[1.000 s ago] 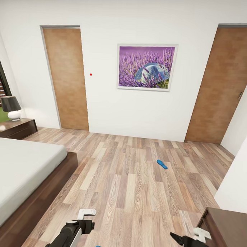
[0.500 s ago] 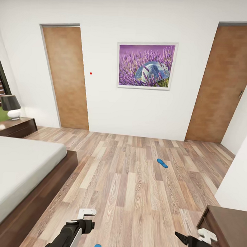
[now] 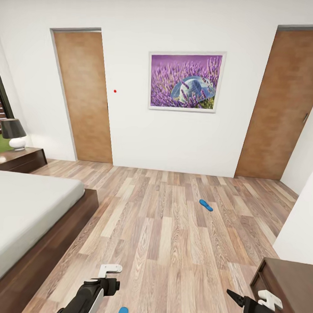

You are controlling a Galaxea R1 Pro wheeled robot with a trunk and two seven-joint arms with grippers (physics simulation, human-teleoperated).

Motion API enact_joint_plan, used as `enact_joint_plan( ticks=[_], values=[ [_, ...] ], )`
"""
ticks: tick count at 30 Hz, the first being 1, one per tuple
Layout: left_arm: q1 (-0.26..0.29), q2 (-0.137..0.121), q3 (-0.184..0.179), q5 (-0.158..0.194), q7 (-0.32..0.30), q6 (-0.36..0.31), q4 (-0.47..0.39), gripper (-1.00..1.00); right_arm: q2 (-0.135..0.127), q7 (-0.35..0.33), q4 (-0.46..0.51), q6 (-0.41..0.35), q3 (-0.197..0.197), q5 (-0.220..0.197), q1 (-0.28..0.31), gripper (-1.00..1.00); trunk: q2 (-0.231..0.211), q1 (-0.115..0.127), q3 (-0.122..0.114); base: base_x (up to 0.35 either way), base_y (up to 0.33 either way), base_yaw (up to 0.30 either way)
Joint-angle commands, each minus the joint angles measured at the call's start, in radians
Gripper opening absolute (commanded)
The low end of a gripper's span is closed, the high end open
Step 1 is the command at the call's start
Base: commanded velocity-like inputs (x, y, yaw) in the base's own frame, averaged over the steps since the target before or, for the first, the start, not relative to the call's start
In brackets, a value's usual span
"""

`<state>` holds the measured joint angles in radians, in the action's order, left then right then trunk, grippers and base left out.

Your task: In the bedroom, move the book from the bed onto either nightstand, and place the two sandals side by side next to the bed.

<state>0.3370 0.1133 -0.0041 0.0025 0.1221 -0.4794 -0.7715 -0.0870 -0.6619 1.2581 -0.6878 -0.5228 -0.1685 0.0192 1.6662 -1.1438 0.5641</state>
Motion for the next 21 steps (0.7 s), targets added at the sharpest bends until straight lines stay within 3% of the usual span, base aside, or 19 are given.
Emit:
enact_joint_plan(
  ticks=[1, 6, 7, 12, 21],
  values=[
    [0.0, 0.0, -0.001, 0.001, 0.004, -0.005, -0.002, 1.0, 0.0, -0.002, 0.0, -0.007, -0.002, -0.006, 0.001, 1.0, 0.008, -0.004, 0.004, 0.0, 0.0, 0.0],
    [0.0, 0.0, -0.001, 0.001, 0.004, -0.005, -0.002, 1.0, 0.001, -0.005, 0.001, -0.008, -0.002, -0.02, 0.001, 1.0, 0.043, -0.023, 0.02, 0.0, 0.0, 0.0],
    [0.0, 0.0, -0.001, 0.002, 0.004, -0.005, -0.002, 1.0, 0.0, -0.005, 0.001, -0.009, -0.002, -0.05, 0.001, 1.0, 0.05, -0.027, 0.023, 0.0, 0.0, 0.0],
    [0.0, 0.0, -0.001, 0.002, 0.004, -0.005, -0.002, 1.0, 0.001, -0.005, 0.001, -0.01, -0.001, -0.115, 0.001, 1.0, 0.085, -0.046, 0.039, 0.0, 0.0, 0.0],
    [0.0, 0.001, -0.001, 0.002, 0.004, -0.005, -0.002, 1.0, 0.001, -0.006, 0.014, -0.01, -0.003, -0.135, 0.001, 1.0, 0.148, -0.081, 0.067, 0.0, 0.0, 0.0]
  ],
)
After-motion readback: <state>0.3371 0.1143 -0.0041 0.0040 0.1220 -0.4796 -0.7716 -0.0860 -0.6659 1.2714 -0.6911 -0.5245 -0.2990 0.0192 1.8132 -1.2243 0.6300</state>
